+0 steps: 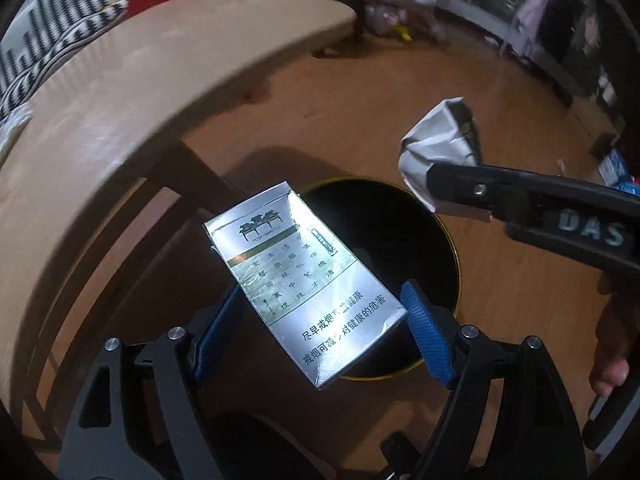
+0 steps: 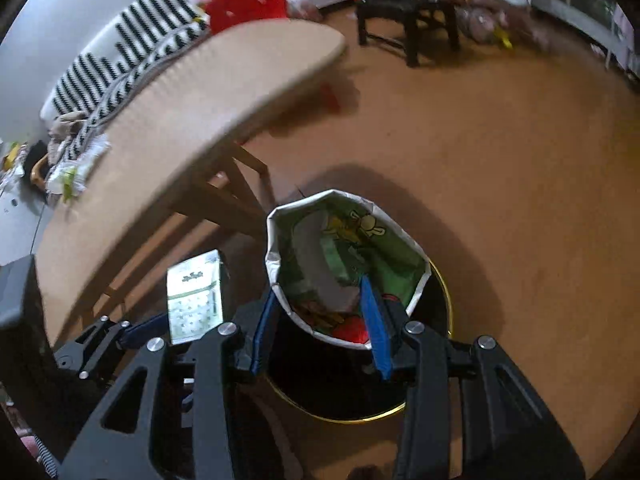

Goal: Collect trash
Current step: 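Carry cigarette pack and chip bag over the bin and open both tools, then grasp the clear plastic bag with left tool while right grasps white tissue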

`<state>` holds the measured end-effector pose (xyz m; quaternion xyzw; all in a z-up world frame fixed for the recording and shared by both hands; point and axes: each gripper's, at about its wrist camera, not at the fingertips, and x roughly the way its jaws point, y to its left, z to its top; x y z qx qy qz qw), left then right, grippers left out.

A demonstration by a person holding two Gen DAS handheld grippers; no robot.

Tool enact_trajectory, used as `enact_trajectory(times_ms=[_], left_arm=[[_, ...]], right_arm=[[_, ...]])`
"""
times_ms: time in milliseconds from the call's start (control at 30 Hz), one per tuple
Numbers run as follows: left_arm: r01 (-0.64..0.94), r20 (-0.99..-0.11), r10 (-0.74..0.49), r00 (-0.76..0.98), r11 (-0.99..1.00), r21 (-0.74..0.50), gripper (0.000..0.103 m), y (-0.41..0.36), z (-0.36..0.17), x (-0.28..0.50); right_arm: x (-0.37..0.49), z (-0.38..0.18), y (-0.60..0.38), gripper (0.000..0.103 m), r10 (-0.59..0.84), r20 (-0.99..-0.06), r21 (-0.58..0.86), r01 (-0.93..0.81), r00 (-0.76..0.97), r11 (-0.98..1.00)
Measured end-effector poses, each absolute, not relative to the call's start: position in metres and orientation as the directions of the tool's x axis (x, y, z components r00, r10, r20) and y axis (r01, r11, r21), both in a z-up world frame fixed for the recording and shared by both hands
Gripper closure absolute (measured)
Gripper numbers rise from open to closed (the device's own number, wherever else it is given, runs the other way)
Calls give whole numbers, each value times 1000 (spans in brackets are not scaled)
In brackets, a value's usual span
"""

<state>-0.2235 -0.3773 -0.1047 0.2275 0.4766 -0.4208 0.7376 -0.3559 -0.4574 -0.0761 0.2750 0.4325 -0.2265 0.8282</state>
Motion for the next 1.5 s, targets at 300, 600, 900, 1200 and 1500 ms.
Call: enact_trajectory(times_ms=[300, 600, 900, 1200, 1500], left_arm=[[854, -908, -391, 150, 514, -80, 26, -396, -119, -219], [863, -912, -395, 110, 493, -109, 6, -398, -115, -228], [771, -812, -470, 346, 636, -39, 6, -334, -24, -180], [336, -783, -209, 586, 942, 1, 6, -150, 18, -32], [209, -771, -100, 628, 977, 43, 6, -75, 47, 59]], right_arm=[[-357, -96, -467, 62, -119, -858, 273, 639, 500, 719], [-377, -63, -485, 7, -181, -789, 342, 664, 588, 665], [-392, 16, -494, 7, -344, -659, 314, 661, 669, 681], [-255, 30, -427, 7, -183, -677, 255, 460, 713, 850], [-99, 36, -339, 7, -43, -708, 203, 262, 705, 944]])
